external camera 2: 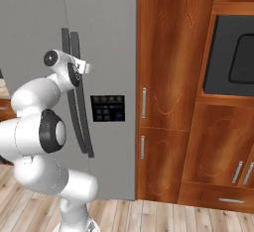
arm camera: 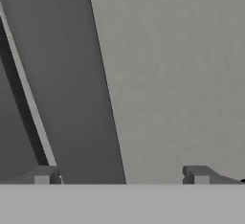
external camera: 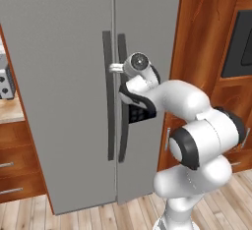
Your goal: Store the hot dog in the freezer for long-term storage. Close the freezer door after placing the cooked food.
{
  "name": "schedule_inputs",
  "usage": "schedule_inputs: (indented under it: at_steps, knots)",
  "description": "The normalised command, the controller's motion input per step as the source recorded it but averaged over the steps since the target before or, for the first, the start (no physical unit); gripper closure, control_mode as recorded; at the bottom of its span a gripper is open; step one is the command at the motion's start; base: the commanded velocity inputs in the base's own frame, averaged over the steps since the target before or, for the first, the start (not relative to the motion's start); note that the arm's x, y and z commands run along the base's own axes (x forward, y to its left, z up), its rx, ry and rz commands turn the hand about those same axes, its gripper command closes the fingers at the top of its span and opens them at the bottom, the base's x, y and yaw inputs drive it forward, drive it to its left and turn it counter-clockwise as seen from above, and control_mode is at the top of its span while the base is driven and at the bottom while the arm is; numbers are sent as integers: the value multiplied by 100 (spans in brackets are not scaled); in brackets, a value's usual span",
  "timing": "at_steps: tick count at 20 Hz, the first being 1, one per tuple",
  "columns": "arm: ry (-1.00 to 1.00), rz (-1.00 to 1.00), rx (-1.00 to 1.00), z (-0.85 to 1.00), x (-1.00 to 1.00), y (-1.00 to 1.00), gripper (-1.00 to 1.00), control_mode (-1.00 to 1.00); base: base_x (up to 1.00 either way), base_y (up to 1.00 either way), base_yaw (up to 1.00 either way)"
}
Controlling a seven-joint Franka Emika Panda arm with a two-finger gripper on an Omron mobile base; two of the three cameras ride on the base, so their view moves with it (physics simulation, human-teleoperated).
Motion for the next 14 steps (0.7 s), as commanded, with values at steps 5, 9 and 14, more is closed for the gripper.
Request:
schedule_inputs:
  at_steps: [5,9,14]
  knots:
    - [-28,11,8,0,63,-13,-100,-100,0,0,0]
    - [-28,7,5,0,70,-20,-100,-100,0,0,0]
    - [0,0,-1,29,72,-9,-100,-100,0,0,0]
